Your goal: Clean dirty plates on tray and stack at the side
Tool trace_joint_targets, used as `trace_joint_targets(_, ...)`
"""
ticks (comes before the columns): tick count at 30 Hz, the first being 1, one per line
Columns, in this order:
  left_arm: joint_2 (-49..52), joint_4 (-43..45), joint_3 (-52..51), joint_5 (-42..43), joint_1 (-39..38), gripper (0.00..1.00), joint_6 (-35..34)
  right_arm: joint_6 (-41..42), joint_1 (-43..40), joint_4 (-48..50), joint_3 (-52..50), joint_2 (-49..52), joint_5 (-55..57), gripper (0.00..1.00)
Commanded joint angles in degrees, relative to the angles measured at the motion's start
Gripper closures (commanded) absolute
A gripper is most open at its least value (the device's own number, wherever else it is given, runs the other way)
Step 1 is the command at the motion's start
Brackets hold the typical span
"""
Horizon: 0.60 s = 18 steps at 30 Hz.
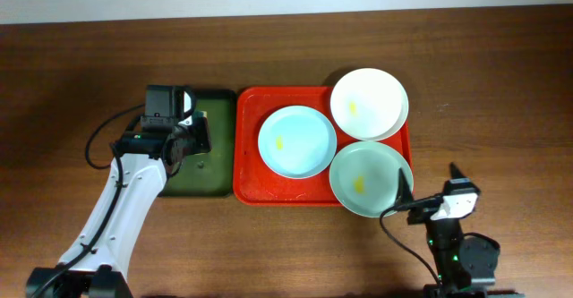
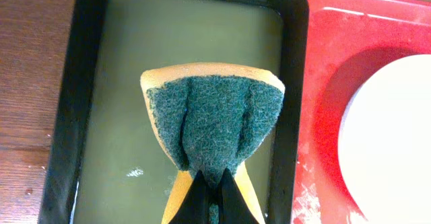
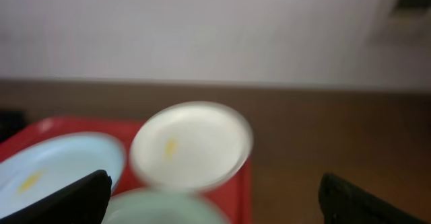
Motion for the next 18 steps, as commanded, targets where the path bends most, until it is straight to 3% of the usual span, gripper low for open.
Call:
trace_joint_targets(1,0.09,0.09,1.44,1.53,-0.28,1.0,0.92,9.07,-0.33,1.46,-0.31,-0.24,-2.73,0.01)
trace_joint_targets(3,0.09,0.11,1.44,1.55,-0.28,1.0,0.92,19.93,-0.33,2.12,-0.31,-0.24,-7.17,0.01)
trace_joint_targets(6,0.09,0.15,1.44,1.53,-0.28,1.0,0.92,20.57,-0.33,0.76,4.37,0.39,-7.39,0.01)
trace_joint_targets(8,0.09,0.31,1.44,1.53,-0.28,1.0,0.92,20.52,-0.35,-7.23,15.82,6.01,-6.1,0.01)
trace_joint_targets(10,0.09,0.33,1.44,1.53,-0.28,1.0,0.92,20.52,-0.33,-15.56,27.23,14.82,-6.14,0.01)
trace_joint_targets(13,0.09,0.98,1.44,2.51,-0.28,1.0,0.94,20.5,-0.33,-39.82,54.69,38.07,-7.85,0.02)
trace_joint_targets(16,0.09,3.13,1.57,10.03,-0.28,1.0,0.94,20.52,-0.33,-58.12,76.72,56.3,-8.76,0.02)
trace_joint_targets(18,0.09,0.9,3.48,13.53,-0.55,1.0,1.03,20.04,-0.31,-66.51,86.97,65.99,-17.46,0.02)
